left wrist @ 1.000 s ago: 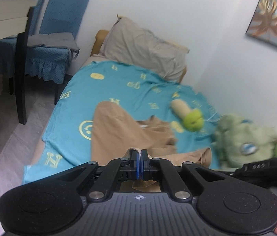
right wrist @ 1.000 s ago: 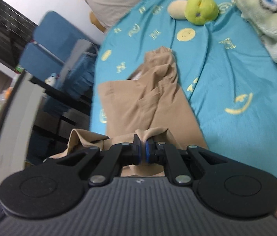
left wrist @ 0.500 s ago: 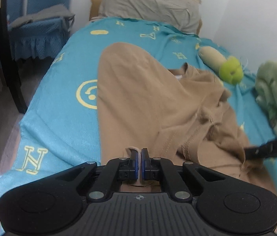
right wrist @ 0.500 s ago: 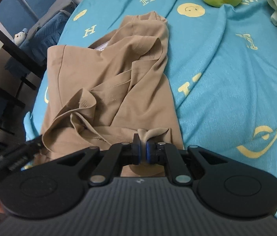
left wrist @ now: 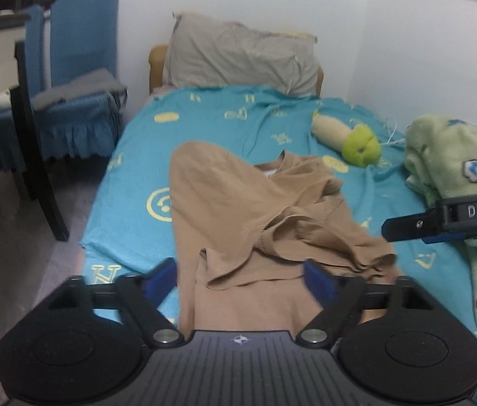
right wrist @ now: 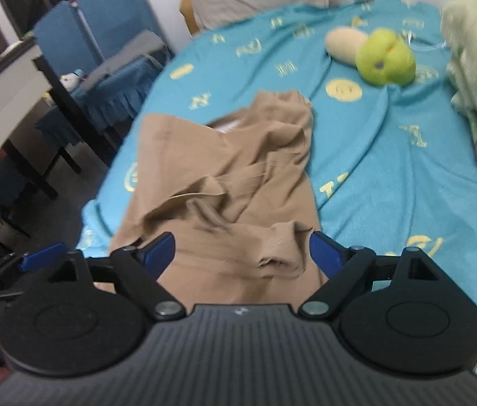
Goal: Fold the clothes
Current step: 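Open both grippers and release the folded-over shirt end, then grasp the folded shirt end with the left gripper, then the right gripper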
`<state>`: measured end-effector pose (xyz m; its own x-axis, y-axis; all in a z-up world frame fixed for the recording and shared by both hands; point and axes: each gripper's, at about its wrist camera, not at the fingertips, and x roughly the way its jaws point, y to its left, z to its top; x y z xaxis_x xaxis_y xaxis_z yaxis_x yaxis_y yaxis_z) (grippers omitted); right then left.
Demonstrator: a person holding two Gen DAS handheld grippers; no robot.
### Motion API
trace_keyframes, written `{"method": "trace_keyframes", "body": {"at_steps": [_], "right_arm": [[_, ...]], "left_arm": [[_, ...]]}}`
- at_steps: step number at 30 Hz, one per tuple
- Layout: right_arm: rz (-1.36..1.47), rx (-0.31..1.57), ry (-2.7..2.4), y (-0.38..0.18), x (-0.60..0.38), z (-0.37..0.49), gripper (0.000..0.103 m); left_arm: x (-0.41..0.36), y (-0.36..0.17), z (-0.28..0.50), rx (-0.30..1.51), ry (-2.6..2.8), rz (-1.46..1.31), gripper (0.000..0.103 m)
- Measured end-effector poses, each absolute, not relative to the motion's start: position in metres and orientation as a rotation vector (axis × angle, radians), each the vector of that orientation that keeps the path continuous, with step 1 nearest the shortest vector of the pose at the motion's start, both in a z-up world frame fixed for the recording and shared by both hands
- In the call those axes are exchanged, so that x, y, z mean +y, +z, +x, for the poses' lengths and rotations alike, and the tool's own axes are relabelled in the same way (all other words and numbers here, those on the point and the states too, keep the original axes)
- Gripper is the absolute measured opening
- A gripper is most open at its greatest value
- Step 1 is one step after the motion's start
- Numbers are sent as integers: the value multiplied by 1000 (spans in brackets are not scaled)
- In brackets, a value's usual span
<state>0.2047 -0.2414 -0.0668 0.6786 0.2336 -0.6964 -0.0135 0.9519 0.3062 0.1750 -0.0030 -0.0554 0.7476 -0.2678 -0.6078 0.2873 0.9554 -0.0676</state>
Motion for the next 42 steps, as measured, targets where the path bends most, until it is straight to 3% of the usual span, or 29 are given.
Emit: {"method": "trace_keyframes", "body": {"at_steps": [4, 13, 25, 33, 35, 38, 42], "right_arm": [[210, 747, 142, -54, -224, 168, 89], [200, 670, 116, -42, -218, 124, 89], [244, 678, 99, -47, -221, 128, 89], [238, 683, 98, -49, -220, 129, 89], [232, 683, 91, -49, -220, 128, 89], [226, 685, 83, -50, -219, 128, 89], [219, 688, 72, -51, -219, 128, 89]], "left_arm": [[-5, -43, 140, 628, -307, 26, 98], [5, -54, 109, 725, -310, -118, 98], [35, -122, 145, 1078, -236, -535, 91], [54, -142, 152, 1042, -189, -729, 87], [59, -146, 153, 1018, -176, -780, 82], [67, -151, 154, 997, -144, -848, 63], [72, -153, 153, 986, -123, -878, 27]]}}
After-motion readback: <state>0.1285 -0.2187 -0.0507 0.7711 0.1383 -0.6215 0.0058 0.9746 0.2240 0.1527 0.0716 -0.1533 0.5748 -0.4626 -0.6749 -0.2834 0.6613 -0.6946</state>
